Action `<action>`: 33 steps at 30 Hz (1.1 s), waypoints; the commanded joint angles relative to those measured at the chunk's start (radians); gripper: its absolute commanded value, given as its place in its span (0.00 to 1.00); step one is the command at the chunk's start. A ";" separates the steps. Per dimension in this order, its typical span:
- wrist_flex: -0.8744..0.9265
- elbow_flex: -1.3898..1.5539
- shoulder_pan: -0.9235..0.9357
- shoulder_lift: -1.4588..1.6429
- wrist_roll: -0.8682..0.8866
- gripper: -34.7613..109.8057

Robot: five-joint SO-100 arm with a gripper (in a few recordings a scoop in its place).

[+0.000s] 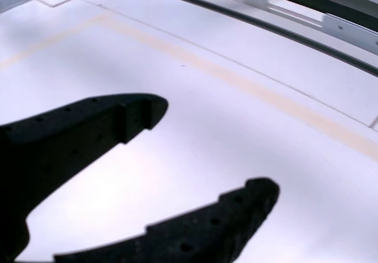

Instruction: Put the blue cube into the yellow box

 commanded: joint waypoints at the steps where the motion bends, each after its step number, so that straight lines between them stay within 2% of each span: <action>1: 0.064 0.069 -0.017 0.215 -0.017 0.46; 4: 0.183 0.153 -0.037 0.333 -0.020 0.46; 8: 0.456 0.173 -0.058 0.449 -0.009 0.45; 12: 0.660 0.210 -0.083 0.554 -0.003 0.41; 23: 0.980 0.321 -0.114 0.802 0.077 0.26; 33: 1.233 0.390 -0.117 0.930 0.112 0.24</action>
